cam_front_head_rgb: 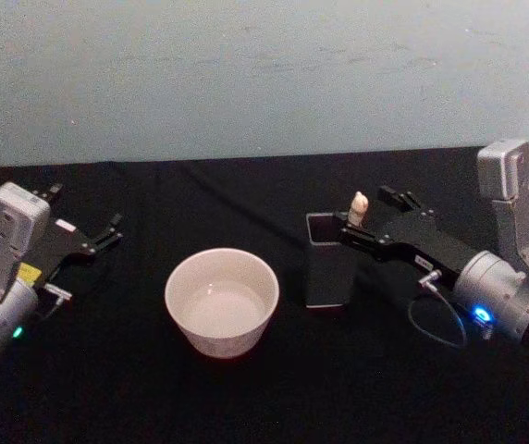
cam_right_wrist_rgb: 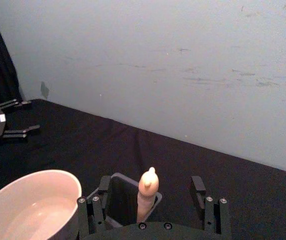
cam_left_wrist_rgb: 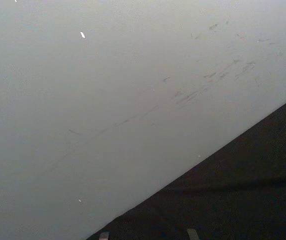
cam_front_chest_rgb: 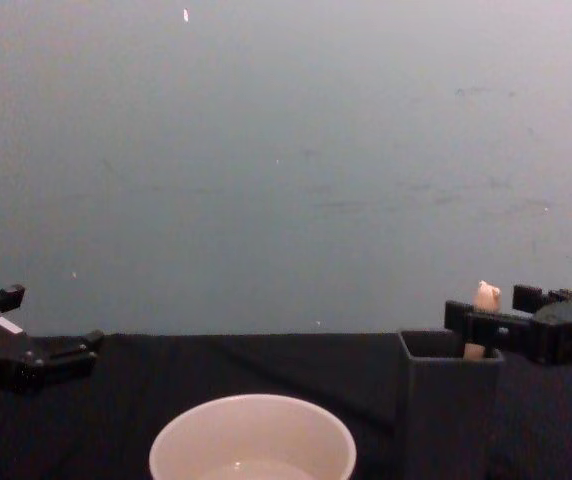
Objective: Pick up the stirring spoon with one hand, stir inside the cup, then place it back in its original position.
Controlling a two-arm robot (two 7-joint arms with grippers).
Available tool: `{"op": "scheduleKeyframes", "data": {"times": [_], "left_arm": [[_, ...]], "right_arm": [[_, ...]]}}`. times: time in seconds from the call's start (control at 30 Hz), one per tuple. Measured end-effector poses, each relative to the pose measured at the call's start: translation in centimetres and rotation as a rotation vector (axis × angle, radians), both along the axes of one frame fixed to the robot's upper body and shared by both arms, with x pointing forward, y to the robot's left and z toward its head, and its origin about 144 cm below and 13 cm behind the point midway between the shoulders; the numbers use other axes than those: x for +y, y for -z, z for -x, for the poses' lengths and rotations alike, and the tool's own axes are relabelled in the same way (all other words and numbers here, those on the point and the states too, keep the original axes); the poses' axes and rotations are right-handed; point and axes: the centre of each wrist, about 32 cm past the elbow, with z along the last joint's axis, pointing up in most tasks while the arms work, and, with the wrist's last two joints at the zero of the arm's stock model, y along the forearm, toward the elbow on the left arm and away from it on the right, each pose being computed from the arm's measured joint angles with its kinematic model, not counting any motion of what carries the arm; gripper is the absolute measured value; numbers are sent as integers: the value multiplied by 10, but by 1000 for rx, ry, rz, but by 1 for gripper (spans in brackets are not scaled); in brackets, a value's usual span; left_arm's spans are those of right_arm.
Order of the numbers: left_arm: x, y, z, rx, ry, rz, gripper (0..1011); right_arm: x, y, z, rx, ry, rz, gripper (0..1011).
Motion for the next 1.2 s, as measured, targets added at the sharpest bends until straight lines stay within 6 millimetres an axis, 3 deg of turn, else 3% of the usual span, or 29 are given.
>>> {"op": "scheduleKeyframes", "data": {"times": [0.73,1.1,1.2], "left_arm": [[0,0,0,0,0,0,1002],[0,0,0,0,0,0,1001],[0,0,0,0,0,0,1001]], "right_arm": [[11,1,-10,15,15,-5,1000],[11,1,-10,15,15,-8,786],[11,1,-10,15,14,-8,665]]}}
